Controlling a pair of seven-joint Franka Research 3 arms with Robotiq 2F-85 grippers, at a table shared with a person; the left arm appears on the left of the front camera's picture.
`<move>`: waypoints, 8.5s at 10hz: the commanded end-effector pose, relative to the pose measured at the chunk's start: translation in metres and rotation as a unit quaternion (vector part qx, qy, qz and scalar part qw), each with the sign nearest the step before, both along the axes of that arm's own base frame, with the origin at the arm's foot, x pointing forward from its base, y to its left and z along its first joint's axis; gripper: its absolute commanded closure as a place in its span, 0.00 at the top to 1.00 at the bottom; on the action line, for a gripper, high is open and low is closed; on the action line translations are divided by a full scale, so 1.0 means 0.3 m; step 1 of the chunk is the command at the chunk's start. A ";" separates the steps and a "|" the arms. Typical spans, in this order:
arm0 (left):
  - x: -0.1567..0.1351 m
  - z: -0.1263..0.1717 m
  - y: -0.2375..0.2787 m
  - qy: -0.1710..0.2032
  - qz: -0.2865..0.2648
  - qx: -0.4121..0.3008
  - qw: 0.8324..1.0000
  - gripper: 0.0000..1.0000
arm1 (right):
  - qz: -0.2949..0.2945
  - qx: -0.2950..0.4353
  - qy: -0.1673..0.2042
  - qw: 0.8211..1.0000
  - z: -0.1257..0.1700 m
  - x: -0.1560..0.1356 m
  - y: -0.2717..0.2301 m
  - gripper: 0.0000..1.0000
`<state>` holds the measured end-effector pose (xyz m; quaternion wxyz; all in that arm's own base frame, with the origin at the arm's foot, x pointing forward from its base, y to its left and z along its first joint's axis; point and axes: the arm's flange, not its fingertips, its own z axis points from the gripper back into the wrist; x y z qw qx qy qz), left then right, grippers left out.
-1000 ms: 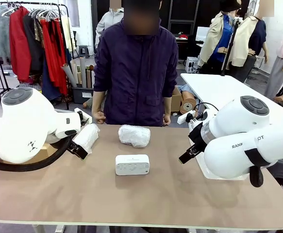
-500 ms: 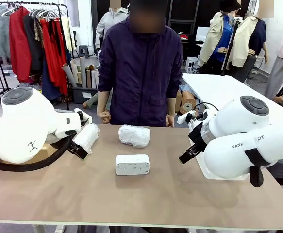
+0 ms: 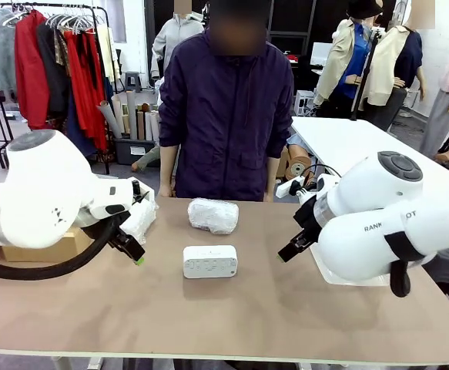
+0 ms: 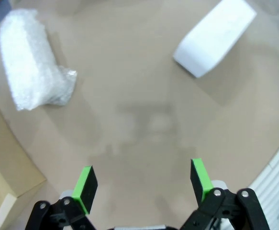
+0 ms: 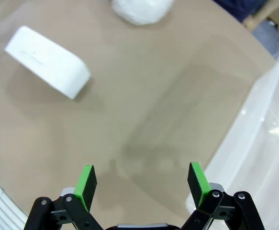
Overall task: Separate and place wrapped and unwrapped clocks.
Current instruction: Pick up the Digital clock indicated by the person.
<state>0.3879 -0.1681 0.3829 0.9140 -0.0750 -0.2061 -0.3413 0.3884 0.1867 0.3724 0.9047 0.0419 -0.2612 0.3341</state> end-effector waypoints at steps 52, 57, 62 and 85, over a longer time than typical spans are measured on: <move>0.604 0.458 0.558 -0.169 -0.394 -0.187 0.884 1.00 | 0.405 0.220 -0.034 0.887 0.449 0.613 -0.493 1.00; 0.604 0.458 0.558 -0.169 -0.394 -0.187 0.884 1.00 | 0.405 0.220 -0.034 0.887 0.449 0.613 -0.493 1.00; 0.604 0.458 0.558 -0.169 -0.394 -0.187 0.884 1.00 | 0.405 0.220 -0.034 0.887 0.449 0.613 -0.493 1.00; 0.604 0.458 0.558 -0.169 -0.394 -0.187 0.884 1.00 | 0.390 0.123 0.019 0.912 0.599 0.480 -0.147 1.00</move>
